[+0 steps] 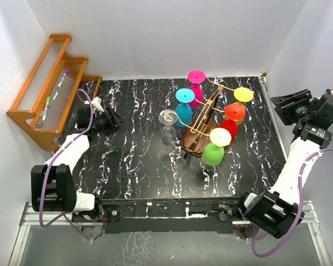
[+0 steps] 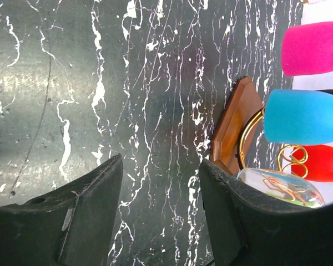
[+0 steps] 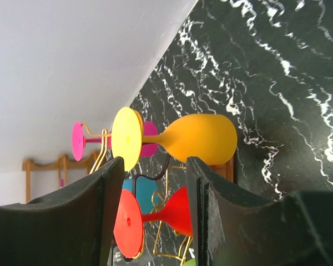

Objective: Take the wine glass off the wine glass rack

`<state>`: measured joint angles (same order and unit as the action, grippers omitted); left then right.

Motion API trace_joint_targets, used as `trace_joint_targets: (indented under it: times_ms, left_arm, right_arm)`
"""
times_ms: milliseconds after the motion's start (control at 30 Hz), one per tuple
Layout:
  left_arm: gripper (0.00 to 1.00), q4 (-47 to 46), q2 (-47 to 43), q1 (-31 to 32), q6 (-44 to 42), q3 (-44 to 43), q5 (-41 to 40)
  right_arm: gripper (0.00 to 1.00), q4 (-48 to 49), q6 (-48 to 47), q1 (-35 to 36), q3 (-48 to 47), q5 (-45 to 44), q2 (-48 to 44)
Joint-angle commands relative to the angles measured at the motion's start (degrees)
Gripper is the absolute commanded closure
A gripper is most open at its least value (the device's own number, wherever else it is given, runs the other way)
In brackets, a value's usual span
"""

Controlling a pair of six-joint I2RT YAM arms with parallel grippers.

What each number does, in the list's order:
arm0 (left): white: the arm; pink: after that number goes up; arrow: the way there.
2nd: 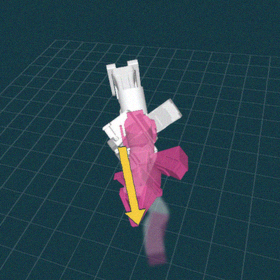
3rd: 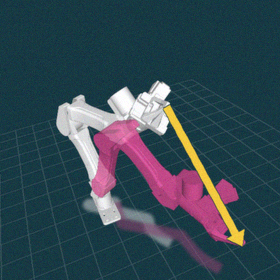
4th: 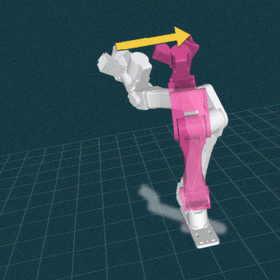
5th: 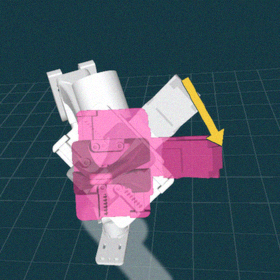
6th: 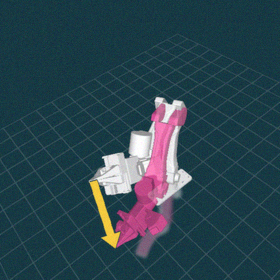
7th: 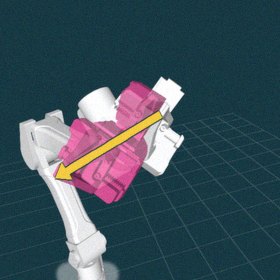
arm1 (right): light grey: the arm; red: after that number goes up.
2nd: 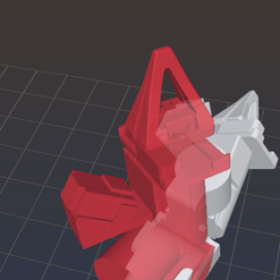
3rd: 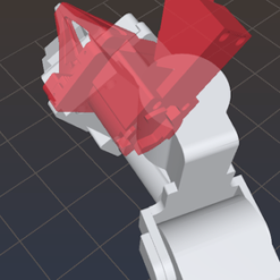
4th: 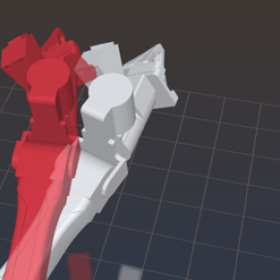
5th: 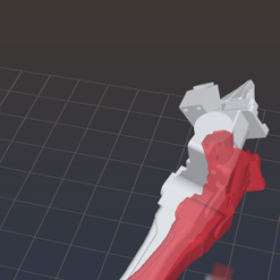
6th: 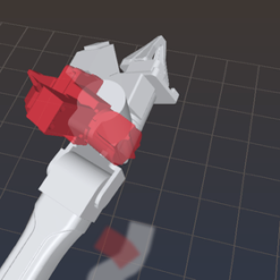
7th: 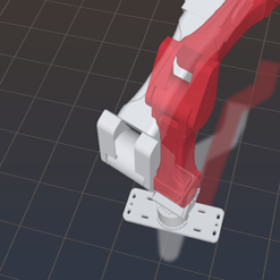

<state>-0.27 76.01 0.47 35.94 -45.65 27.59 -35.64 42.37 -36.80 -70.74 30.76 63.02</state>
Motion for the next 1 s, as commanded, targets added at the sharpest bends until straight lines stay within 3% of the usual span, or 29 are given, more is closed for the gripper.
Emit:
trace_joint_targets:
  times_ms: [0, 300, 967]
  left_arm:
    - [0.45, -2.0, 2.1, -0.4, 2.2, -4.4, 4.3]
    - [0.45, -4.5, 3.0, -0.4, 4.0, -3.4, 6.9]
    - [0.46, -5.2, 0.2, -0.3, 4.6, 0.1, 5.7]
  right_arm:
    - [0.50, 9.5, 1.3, 0.0, 3.7, 10.3, -1.2]
    - [0.52, 12.9, -1.7, 7.3, 4.9, 11.3, 2.0]
    - [0.56, 19.5, -1.6, 10.2, 4.8, 9.6, 9.0]
